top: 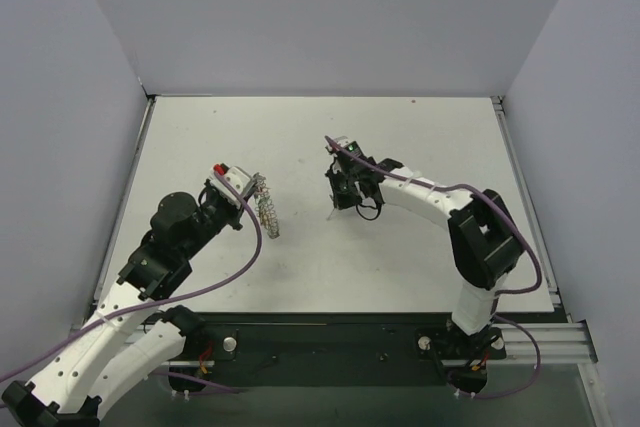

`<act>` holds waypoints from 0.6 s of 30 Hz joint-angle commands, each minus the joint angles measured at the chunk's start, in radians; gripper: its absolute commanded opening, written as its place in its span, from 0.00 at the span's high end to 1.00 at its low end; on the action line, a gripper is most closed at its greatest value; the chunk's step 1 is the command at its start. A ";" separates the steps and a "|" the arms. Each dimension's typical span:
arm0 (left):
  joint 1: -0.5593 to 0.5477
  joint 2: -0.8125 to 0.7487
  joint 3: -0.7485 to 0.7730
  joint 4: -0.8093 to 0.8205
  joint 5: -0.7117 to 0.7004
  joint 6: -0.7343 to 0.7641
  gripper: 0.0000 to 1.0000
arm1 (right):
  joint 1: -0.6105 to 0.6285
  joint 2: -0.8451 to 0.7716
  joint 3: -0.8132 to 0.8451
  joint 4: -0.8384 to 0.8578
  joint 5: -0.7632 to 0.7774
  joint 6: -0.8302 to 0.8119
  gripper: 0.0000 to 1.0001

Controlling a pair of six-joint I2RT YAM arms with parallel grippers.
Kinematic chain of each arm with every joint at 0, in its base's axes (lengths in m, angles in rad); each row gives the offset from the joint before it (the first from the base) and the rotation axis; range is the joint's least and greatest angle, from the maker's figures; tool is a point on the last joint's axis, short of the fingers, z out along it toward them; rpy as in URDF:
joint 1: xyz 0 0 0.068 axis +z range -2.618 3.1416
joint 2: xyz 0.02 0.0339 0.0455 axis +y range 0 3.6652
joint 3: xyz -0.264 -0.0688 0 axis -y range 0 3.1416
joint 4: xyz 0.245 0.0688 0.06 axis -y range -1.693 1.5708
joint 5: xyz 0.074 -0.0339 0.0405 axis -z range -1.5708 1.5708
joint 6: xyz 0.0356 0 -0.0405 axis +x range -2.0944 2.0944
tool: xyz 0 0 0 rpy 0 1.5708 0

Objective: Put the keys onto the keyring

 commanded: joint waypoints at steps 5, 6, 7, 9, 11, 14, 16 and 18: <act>0.007 -0.009 0.028 0.071 0.072 -0.005 1.00 | 0.020 -0.254 -0.094 0.095 -0.088 -0.084 1.00; 0.007 -0.004 0.033 0.070 0.083 -0.004 1.00 | 0.023 -0.271 -0.106 0.102 -0.111 -0.100 1.00; 0.007 0.003 0.034 0.065 0.097 -0.002 1.00 | 0.023 -0.302 -0.117 0.124 -0.137 -0.113 1.00; 0.007 0.011 0.047 0.056 0.144 -0.002 1.00 | 0.022 -0.332 -0.138 0.138 -0.185 -0.120 1.00; 0.007 0.026 0.057 0.042 0.189 -0.001 1.00 | 0.016 -0.355 -0.132 0.129 -0.217 -0.118 1.00; 0.006 0.040 0.074 0.031 0.218 0.002 1.00 | -0.001 -0.334 -0.085 0.024 -0.208 -0.095 1.00; 0.006 0.040 0.077 0.028 0.226 0.001 1.00 | -0.026 -0.279 0.007 -0.111 -0.230 -0.092 1.00; 0.006 0.036 0.077 0.031 0.233 0.001 1.00 | -0.029 -0.271 0.018 -0.143 -0.237 -0.077 1.00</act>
